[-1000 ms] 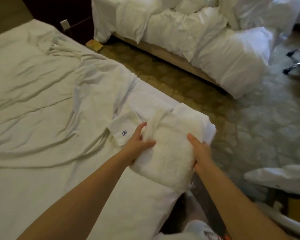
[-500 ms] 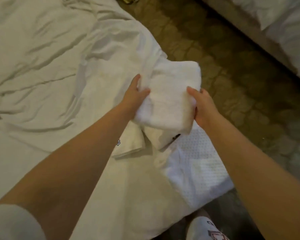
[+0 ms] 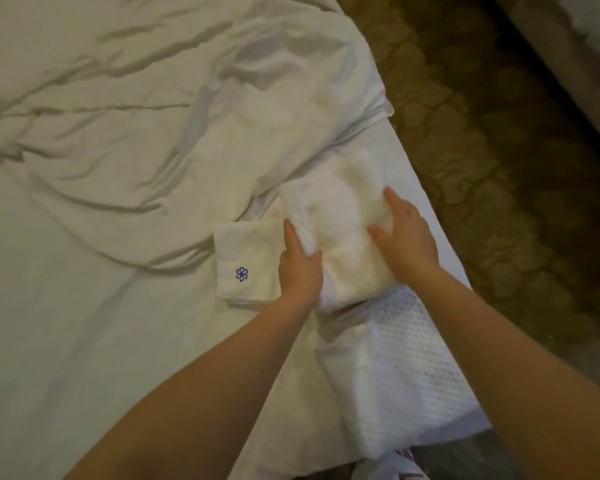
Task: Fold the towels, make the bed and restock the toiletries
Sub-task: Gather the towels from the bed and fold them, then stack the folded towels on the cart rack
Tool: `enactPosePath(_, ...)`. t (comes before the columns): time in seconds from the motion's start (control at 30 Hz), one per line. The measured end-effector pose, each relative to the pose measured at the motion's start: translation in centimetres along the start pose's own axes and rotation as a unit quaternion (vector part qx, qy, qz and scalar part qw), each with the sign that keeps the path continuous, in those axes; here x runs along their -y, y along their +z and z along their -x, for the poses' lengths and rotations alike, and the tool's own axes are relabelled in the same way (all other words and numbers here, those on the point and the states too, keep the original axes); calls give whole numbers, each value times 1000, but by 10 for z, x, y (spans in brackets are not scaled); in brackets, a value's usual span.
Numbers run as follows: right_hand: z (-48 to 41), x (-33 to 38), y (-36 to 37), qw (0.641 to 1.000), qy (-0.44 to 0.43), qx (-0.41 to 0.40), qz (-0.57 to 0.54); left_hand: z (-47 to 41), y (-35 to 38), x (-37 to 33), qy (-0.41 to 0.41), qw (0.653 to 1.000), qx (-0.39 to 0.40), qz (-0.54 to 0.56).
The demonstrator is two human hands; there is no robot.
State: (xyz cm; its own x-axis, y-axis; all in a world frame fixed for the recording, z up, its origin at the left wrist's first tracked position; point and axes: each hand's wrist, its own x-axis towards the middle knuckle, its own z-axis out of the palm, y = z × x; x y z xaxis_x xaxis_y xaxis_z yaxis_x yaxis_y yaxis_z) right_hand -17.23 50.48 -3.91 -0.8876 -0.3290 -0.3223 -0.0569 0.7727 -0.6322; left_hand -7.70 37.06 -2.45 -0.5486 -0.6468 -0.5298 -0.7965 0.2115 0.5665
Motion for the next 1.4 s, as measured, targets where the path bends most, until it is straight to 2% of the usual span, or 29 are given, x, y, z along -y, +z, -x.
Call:
enactPosePath(0.1,11,9,1,985,2,28,173,10,-15,-4,11,999,-1,-45)
enactPosePath(0.2,29,29,-7,974,-18,8,226,20,-48,-10,82,995,-25,-47)
enactPosePath(0.43,109,83,-18,987,-12,-52,151,76,-125,30,135,988,-37,-63)
enactPosePath(0.67,288,92,33,992,98,-58,49,175,-145,131,226,966,80,-100)
enactPosePath(0.77,362,90,43,980,164,-110,-3,211,-147,146,295,938,125,-133)
enactPosePath(0.9,428,70,14,958,205,-200,-6,254,-146,113,402,893,144,-144)
enactPosePath(1.07,466,55,-58,911,208,-355,-20,308,-137,51,523,831,139,-132)
enactPosePath(1.2,484,58,-86,886,221,-406,-37,338,-125,23,583,785,160,-134)
enactPosePath(1.27,495,56,-90,867,242,-434,-46,353,-116,13,604,761,195,-131)
enactPosePath(1.4,526,51,-90,796,325,-508,-58,379,-84,-8,679,664,278,-143)
